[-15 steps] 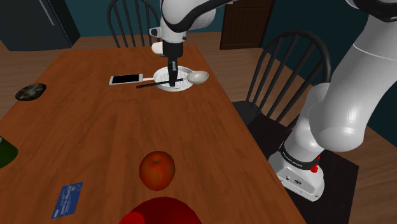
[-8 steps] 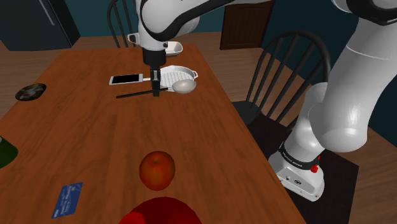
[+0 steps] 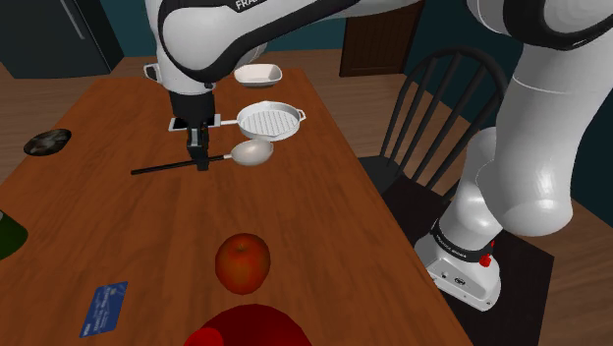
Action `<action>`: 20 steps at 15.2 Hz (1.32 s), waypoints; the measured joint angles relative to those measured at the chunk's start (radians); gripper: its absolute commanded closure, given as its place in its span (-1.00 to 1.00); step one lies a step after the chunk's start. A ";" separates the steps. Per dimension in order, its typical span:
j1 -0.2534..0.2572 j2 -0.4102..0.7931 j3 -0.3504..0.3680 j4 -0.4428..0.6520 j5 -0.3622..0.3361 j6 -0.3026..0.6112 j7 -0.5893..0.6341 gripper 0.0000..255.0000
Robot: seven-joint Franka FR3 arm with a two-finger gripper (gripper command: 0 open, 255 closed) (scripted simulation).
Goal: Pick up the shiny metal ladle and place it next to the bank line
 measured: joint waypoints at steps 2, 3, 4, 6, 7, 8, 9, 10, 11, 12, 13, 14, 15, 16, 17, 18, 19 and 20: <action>0.025 0.043 0.014 0.052 -0.010 -0.005 0.044 1.00; 0.037 0.066 0.020 0.087 -0.015 -0.014 0.064 1.00; 0.052 0.081 0.027 0.107 -0.021 -0.015 0.087 1.00; 0.072 0.110 0.036 0.152 -0.030 -0.029 0.120 1.00; 0.077 0.124 0.037 0.165 -0.032 -0.026 0.128 1.00; 0.080 0.133 0.038 0.167 -0.033 -0.019 0.130 1.00; 0.081 0.139 0.038 0.164 -0.034 -0.010 0.131 1.00; 0.082 0.144 0.039 0.157 -0.034 0.002 0.132 1.00; 0.082 0.150 0.039 0.149 -0.034 0.015 0.131 1.00; 0.082 0.153 0.039 0.143 -0.033 0.025 0.129 1.00; 0.083 0.156 0.039 0.134 -0.033 0.037 0.129 1.00; 0.082 0.159 0.038 0.124 -0.033 0.050 0.126 1.00; 0.082 0.162 0.038 0.115 -0.032 0.061 0.125 1.00; 0.082 0.169 0.038 0.111 -0.032 0.072 0.123 1.00; 0.083 0.172 0.039 0.103 -0.032 0.083 0.124 1.00; 0.084 0.178 0.039 0.098 -0.032 0.095 0.124 1.00; 0.082 0.184 0.038 0.094 -0.032 0.104 0.120 1.00; 0.081 0.185 0.038 0.084 -0.031 0.115 0.118 1.00</action>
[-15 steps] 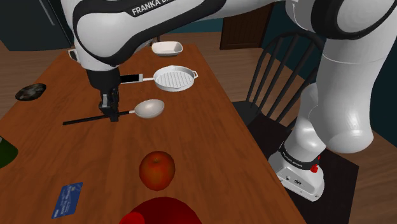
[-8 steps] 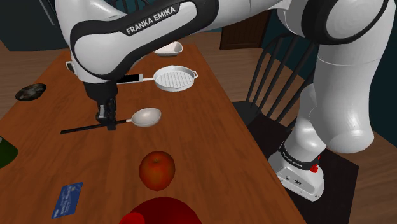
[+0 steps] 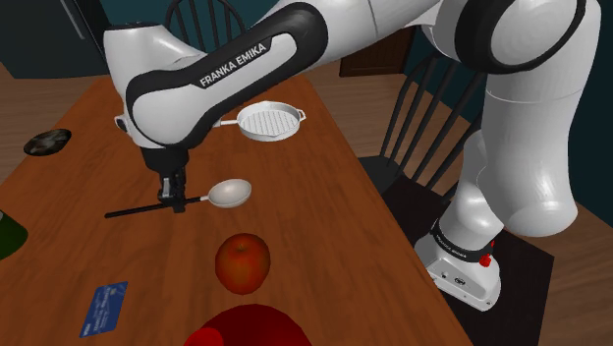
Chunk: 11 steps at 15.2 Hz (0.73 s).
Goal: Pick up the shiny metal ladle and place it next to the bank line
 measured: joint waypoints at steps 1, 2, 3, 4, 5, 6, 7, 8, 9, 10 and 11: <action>0.003 0.008 0.001 -0.005 -0.001 0.014 0.002 1.00; 0.002 0.011 0.001 -0.015 0.000 0.027 0.000 1.00; 0.003 0.019 0.001 -0.020 0.000 0.039 0.000 1.00; 0.003 0.023 0.001 -0.026 0.000 0.049 -0.002 1.00; 0.004 0.028 0.001 -0.032 0.000 0.060 -0.002 1.00; 0.004 0.032 0.001 -0.034 0.001 0.065 -0.003 1.00; 0.003 0.034 0.001 -0.035 0.001 0.069 -0.004 1.00; 0.003 0.035 0.001 -0.035 0.001 0.070 -0.004 1.00; 0.003 0.036 0.001 -0.035 0.001 0.071 -0.005 1.00; 0.003 0.036 0.001 -0.035 0.001 0.071 -0.005 1.00; 0.003 0.036 0.001 -0.035 0.001 0.071 -0.005 1.00</action>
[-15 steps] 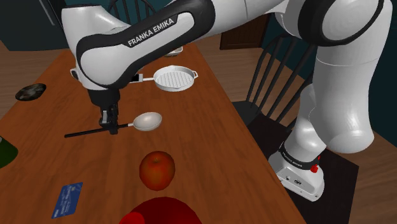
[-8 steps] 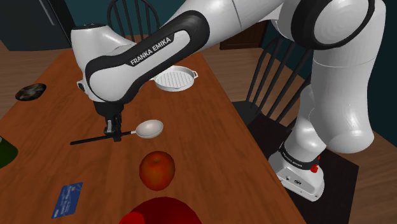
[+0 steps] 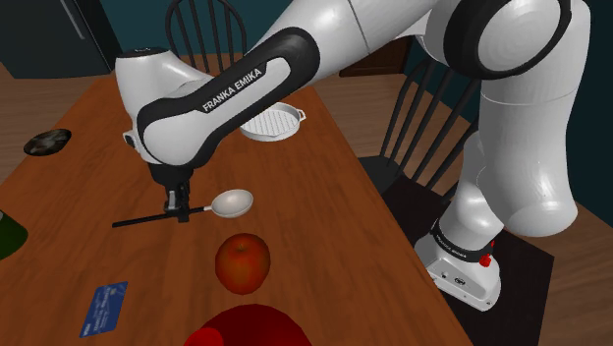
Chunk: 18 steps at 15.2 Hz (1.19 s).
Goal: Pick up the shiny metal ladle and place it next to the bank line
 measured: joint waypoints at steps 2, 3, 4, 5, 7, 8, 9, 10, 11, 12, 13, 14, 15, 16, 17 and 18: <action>0.000 0.000 0.000 0.000 0.000 0.000 0.000 -1.00; 0.000 0.000 0.000 0.000 0.000 0.000 0.000 -1.00; 0.000 0.000 0.000 0.000 0.000 0.000 0.000 -1.00; 0.000 0.000 0.000 0.000 0.000 0.000 0.000 -1.00; 0.000 0.000 0.000 0.000 0.000 0.000 0.000 -1.00; -0.001 -0.007 0.000 0.007 0.000 -0.014 0.000 -1.00; -0.002 -0.020 0.000 0.014 0.000 -0.033 0.001 -1.00; -0.004 -0.032 -0.001 0.024 0.000 -0.055 0.001 -1.00; -0.007 -0.047 -0.001 0.037 0.001 -0.083 0.000 -1.00; -0.009 -0.055 -0.002 0.038 0.001 -0.092 -0.001 -1.00; -0.009 -0.060 -0.002 0.038 0.001 -0.097 -0.001 -1.00; -0.009 -0.061 -0.002 0.038 0.001 -0.099 -0.001 -1.00; -0.009 -0.062 -0.002 0.037 0.001 -0.099 -0.001 -1.00; -0.009 -0.063 -0.002 0.037 0.001 -0.100 -0.001 -1.00; -0.009 -0.063 -0.002 0.037 0.001 -0.100 -0.001 -1.00; -0.010 -0.063 -0.002 0.037 0.001 -0.100 -0.001 -1.00</action>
